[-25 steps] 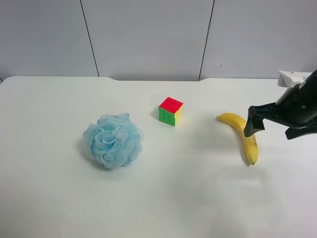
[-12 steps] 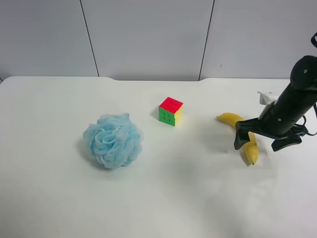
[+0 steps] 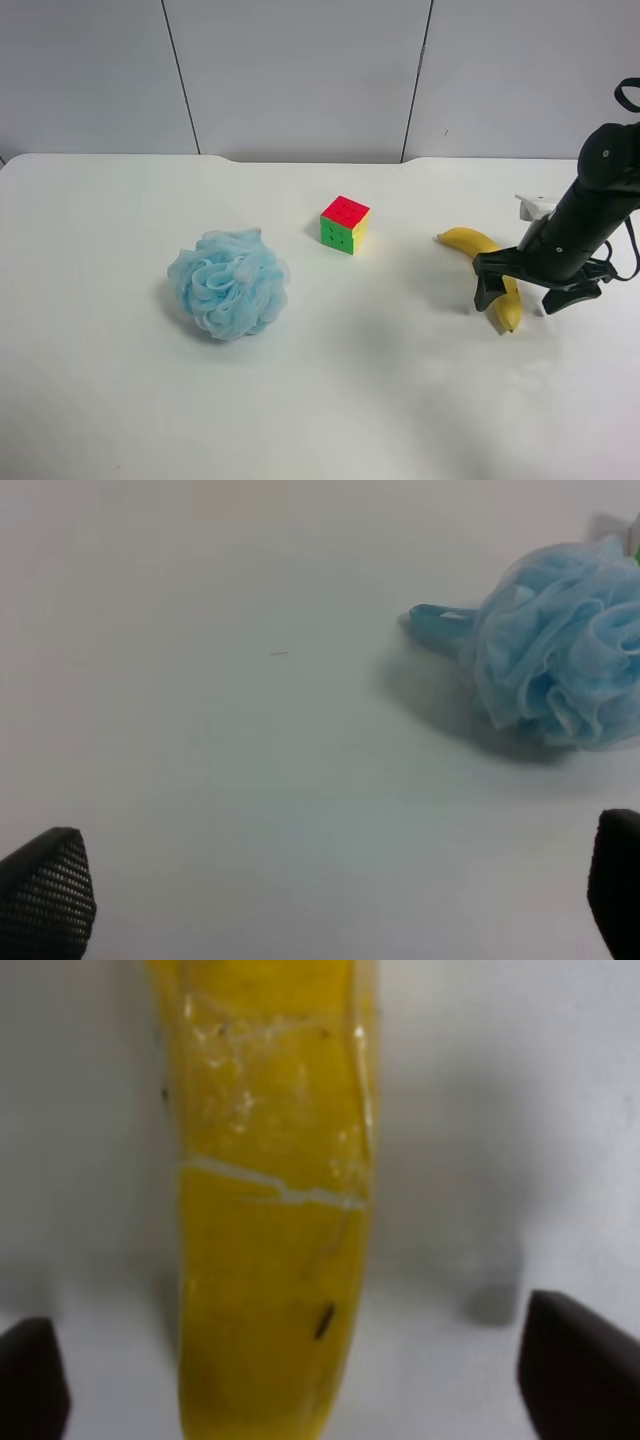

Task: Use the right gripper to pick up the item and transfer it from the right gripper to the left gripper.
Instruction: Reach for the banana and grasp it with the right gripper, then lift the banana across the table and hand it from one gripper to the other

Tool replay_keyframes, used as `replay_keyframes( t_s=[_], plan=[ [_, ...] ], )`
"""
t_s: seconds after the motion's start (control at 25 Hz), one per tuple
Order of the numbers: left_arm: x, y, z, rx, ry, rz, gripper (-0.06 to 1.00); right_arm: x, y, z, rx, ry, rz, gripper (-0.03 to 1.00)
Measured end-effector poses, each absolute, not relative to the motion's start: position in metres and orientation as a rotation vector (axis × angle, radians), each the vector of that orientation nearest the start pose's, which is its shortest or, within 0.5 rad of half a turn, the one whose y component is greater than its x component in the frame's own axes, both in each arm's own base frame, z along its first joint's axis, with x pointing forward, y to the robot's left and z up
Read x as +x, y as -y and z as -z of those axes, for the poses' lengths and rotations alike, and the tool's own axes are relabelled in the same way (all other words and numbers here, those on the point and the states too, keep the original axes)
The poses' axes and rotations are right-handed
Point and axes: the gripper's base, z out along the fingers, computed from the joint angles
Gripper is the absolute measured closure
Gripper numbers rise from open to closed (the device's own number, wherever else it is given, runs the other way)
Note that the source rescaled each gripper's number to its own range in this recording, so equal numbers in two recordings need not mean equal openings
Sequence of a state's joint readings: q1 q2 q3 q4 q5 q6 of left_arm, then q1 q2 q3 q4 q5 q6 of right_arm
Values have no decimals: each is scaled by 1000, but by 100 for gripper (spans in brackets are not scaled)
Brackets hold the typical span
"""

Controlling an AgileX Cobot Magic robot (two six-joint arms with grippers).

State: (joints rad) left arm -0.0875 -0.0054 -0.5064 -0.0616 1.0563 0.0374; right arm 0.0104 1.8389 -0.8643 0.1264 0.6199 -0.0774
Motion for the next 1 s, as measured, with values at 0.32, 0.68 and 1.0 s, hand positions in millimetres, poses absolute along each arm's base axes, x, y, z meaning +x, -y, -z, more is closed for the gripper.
replay_keyframes(
  t_s=[0.32,0.68,1.0],
  plan=[
    [-7,4,-279,130,-2024,105,-6,293,-10,-114,-16,-3076,-114,85],
    [-7,4,-279,130,-2024,105,-6,293,-10,-114,-21,-3078,-114,97],
    [-7,4,-279,130,-2024,105,-6,284,-10,-149,-31,-3040,-126,97]
  ],
)
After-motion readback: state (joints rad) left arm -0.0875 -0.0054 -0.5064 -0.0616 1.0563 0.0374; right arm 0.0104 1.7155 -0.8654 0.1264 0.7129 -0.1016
